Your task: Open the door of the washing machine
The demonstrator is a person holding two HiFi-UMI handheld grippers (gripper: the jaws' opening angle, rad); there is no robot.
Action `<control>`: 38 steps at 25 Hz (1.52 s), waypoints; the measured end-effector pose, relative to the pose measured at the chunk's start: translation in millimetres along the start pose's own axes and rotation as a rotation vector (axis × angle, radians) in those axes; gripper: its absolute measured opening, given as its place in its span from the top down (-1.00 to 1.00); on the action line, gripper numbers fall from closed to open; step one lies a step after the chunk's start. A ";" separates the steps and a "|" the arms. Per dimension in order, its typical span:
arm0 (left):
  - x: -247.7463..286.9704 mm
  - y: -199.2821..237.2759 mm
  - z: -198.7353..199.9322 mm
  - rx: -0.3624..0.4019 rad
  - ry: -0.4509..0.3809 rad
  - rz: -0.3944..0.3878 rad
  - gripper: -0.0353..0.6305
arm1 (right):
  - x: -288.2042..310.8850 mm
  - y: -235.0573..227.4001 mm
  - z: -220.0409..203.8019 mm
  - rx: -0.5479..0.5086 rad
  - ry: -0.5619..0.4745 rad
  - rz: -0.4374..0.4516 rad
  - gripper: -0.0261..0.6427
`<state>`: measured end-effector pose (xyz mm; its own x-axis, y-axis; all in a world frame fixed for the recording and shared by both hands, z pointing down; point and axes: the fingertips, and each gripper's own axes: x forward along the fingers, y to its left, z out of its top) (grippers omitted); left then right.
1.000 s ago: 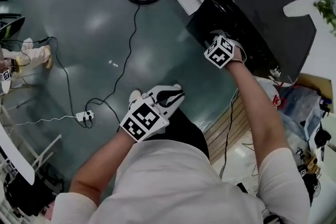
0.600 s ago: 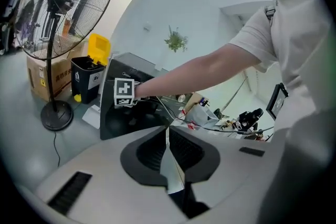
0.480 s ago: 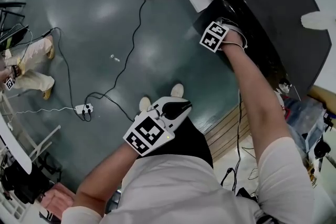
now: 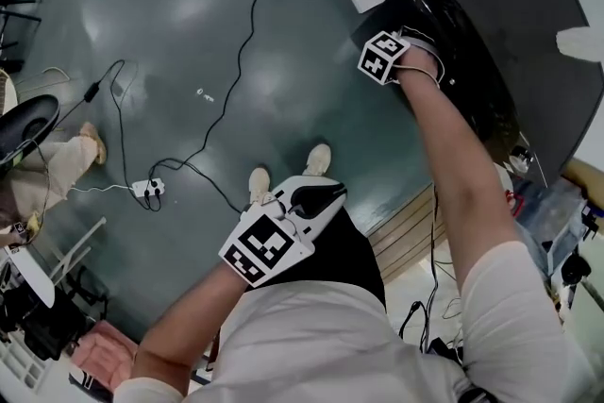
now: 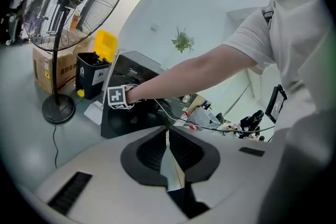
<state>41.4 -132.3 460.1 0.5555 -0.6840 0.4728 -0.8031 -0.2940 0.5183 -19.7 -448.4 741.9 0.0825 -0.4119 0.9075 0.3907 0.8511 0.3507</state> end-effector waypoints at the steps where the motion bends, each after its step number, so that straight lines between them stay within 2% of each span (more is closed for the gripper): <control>1: -1.0 0.3 0.1 0.000 -0.002 0.002 0.82 | -0.1 0.1 0.2 0.002 0.002 0.003 0.54; 13: -11.6 -4.0 -9.9 0.003 -0.001 0.002 0.82 | -10.3 20.7 9.5 -0.006 -0.040 0.052 0.59; 23: -35.7 -1.1 -27.4 0.005 0.003 0.013 0.82 | -23.2 56.0 21.8 -0.064 -0.051 0.069 0.61; 38: -72.4 -14.9 -57.9 0.036 0.024 -0.015 0.82 | -47.5 125.7 31.9 -0.150 -0.040 0.096 0.63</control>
<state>25.7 -39.8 459.3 0.5721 -0.6630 0.4828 -0.8018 -0.3279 0.4997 -3.8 -311.5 750.3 0.0907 -0.3152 0.9447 0.5156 0.8264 0.2262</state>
